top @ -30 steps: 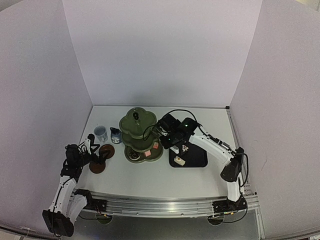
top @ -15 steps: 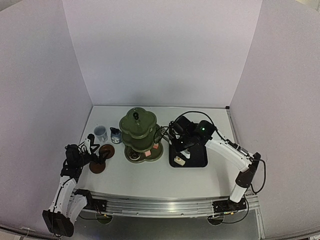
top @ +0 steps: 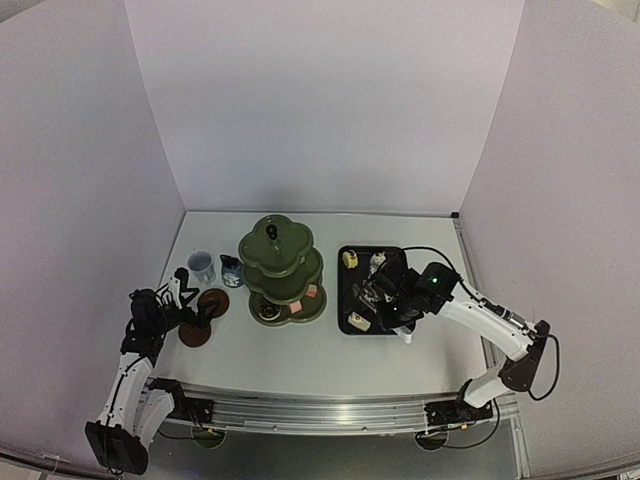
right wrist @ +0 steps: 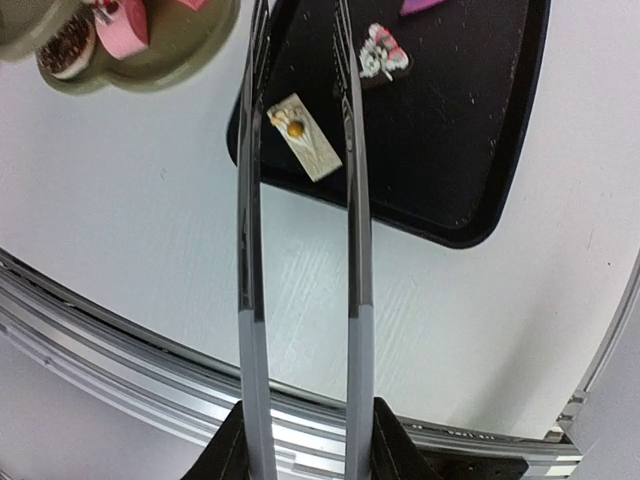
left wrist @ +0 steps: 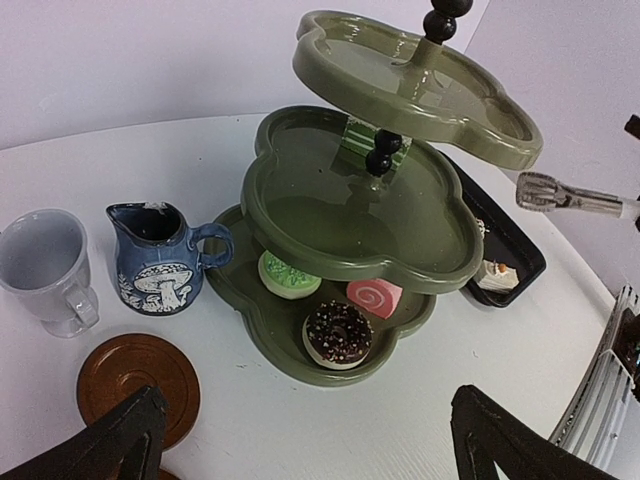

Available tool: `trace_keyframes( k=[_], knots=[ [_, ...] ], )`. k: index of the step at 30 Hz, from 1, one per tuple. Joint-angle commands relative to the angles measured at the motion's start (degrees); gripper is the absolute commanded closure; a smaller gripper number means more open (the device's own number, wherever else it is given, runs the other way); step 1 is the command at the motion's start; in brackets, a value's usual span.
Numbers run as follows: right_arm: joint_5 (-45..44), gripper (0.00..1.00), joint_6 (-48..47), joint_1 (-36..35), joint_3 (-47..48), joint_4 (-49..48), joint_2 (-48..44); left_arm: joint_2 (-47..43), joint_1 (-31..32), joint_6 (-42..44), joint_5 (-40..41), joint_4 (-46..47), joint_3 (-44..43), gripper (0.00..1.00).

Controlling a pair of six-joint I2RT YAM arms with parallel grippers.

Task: Serve the afternoon tea

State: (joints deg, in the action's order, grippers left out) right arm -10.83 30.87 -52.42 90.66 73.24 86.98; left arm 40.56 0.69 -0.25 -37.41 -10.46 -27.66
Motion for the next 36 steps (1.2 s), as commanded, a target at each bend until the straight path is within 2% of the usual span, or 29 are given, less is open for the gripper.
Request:
trace_keyframes(
  k=[1,11,19,32,36],
  knots=[
    [0.70,0.66,-5.64,0.56,-6.01,-0.50,-3.38,-0.63,-0.25,0.16,-0.26,0.85,-0.43,0.01],
    [3.87,0.63,-14.54,3.67,-15.21,-6.69,-4.53,-0.79,-0.25,1.70,0.02,0.50,-0.45,0.01],
    [5.59,0.62,-18.35,5.05,-15.22,-7.73,-3.66,-0.37,-0.25,1.83,0.10,0.61,-0.40,0.01],
    [6.69,0.63,-20.19,5.52,-15.82,-8.28,-10.32,0.23,-0.25,1.75,0.17,0.63,-0.29,0.01],
    [9.00,0.63,-21.88,5.50,-17.12,-8.22,-9.34,0.30,-0.25,1.75,0.10,0.61,-0.29,0.01]
  ],
)
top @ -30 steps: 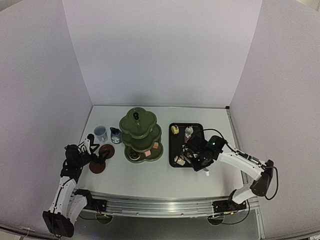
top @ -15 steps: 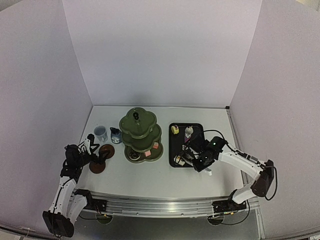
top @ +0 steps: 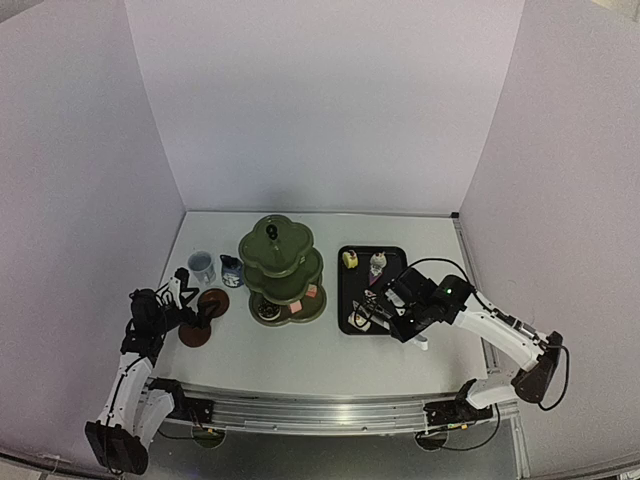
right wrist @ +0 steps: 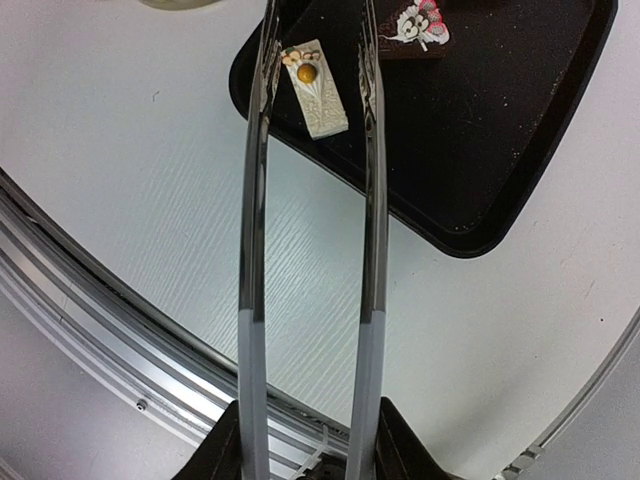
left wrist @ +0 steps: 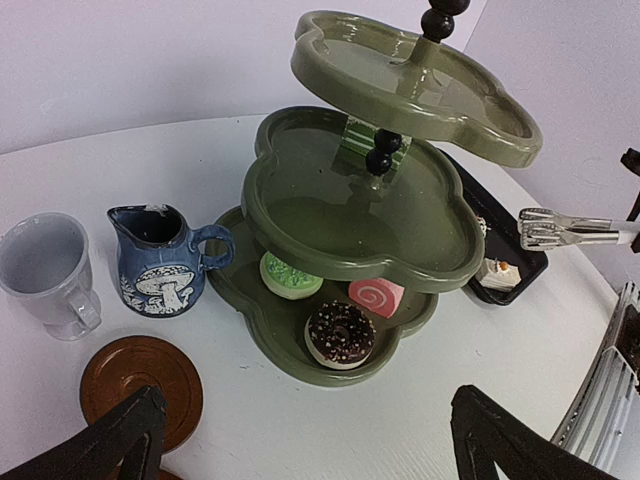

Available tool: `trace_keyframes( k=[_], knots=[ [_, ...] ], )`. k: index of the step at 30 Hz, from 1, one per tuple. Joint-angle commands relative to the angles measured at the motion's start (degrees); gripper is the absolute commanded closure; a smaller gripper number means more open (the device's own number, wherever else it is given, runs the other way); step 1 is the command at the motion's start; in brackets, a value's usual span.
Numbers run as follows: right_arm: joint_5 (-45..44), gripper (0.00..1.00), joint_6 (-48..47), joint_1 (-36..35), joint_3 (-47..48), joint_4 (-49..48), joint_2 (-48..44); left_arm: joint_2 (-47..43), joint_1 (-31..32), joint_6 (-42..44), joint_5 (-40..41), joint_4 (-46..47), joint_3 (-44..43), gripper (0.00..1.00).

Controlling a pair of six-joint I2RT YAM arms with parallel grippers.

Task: Serve the afternoon tea

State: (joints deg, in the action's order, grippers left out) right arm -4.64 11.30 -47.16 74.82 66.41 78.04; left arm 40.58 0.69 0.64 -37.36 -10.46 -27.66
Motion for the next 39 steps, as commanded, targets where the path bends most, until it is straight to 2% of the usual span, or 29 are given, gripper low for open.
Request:
trace_keyframes(
  k=[1,10,24,29,39],
  knots=[
    [2.87,0.63,-2.91,0.27,-1.50,-1.32,0.05,0.33,-0.25,0.85,0.08,0.61,-0.29,0.01],
    [0.04,0.62,-7.65,0.24,-0.99,-0.89,3.70,0.39,-0.25,1.11,0.35,0.34,-0.37,0.01],
    [-2.22,0.61,-7.79,0.38,-3.04,-0.93,5.57,1.07,-0.25,1.11,0.14,0.70,-0.22,0.00],
    [-3.05,0.68,-7.57,0.77,-2.69,-3.22,7.02,0.83,-0.25,1.08,0.07,0.74,-0.22,0.00],
    [-1.29,0.62,-4.55,1.17,-3.51,-8.13,10.36,0.10,-0.25,0.84,-0.01,0.40,-0.28,0.01]
  ],
)
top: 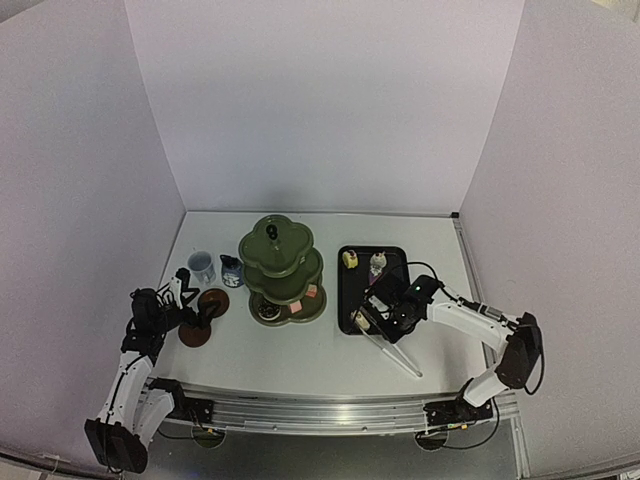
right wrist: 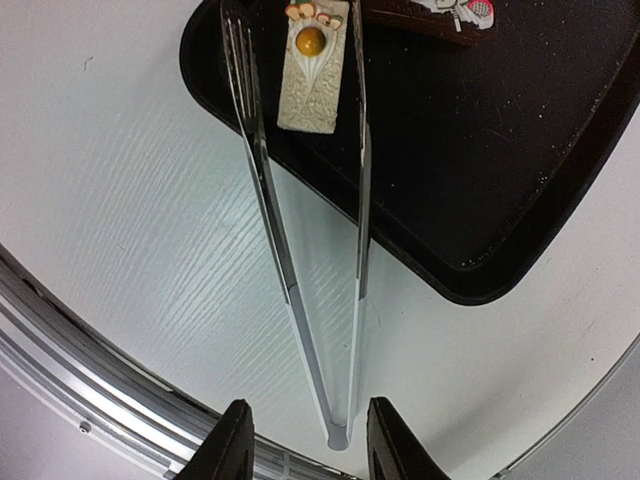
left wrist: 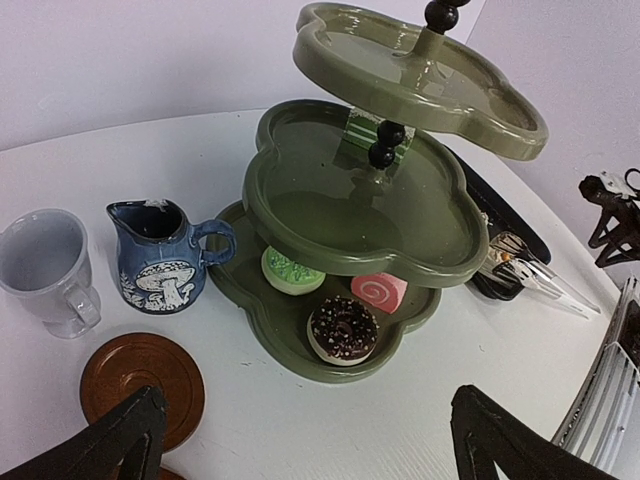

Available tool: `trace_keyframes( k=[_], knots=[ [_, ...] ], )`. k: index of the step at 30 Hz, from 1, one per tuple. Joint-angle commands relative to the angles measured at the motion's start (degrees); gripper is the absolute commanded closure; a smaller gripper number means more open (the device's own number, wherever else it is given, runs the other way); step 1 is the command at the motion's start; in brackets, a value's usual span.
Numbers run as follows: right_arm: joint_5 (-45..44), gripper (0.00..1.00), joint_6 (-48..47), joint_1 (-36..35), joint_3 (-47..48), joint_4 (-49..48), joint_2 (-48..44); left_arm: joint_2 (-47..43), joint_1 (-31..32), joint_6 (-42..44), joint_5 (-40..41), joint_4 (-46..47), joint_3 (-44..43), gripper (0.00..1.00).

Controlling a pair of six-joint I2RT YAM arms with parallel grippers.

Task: Serve the afternoon tea

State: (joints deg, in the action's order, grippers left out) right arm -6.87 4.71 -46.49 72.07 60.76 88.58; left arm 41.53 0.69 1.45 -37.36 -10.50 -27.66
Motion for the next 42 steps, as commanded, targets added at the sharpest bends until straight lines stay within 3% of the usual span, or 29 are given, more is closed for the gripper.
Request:
trace_keyframes(
  k=[1,6,8,23,32,42],
  knots=[
    [1.20,0.62,2.61,0.52,-1.31,-2.84,-0.24,-0.86,-0.25,-0.09,0.01,0.54,-0.25,0.00],
    [0.52,0.46,7.03,0.51,-6.41,-5.74,-1.07,-0.81,-0.25,-0.22,-0.12,0.85,-0.20,0.00],
    [1.11,0.44,8.22,0.51,-8.34,-6.44,-1.22,-0.82,-0.25,-0.15,-0.17,0.69,-0.20,0.00],
    [6.33,0.45,14.04,0.56,-15.35,-10.62,3.64,-1.26,-0.25,0.04,-1.03,1.27,-0.06,0.00],
    [3.72,0.46,16.15,1.64,-14.60,-10.55,7.09,-1.55,-0.25,-0.20,-1.28,1.35,-0.03,0.01],
    [4.07,0.49,13.52,1.67,-10.59,-9.43,0.12,-1.85,-0.25,0.19,-0.56,1.36,-0.03,0.00]
  ],
)
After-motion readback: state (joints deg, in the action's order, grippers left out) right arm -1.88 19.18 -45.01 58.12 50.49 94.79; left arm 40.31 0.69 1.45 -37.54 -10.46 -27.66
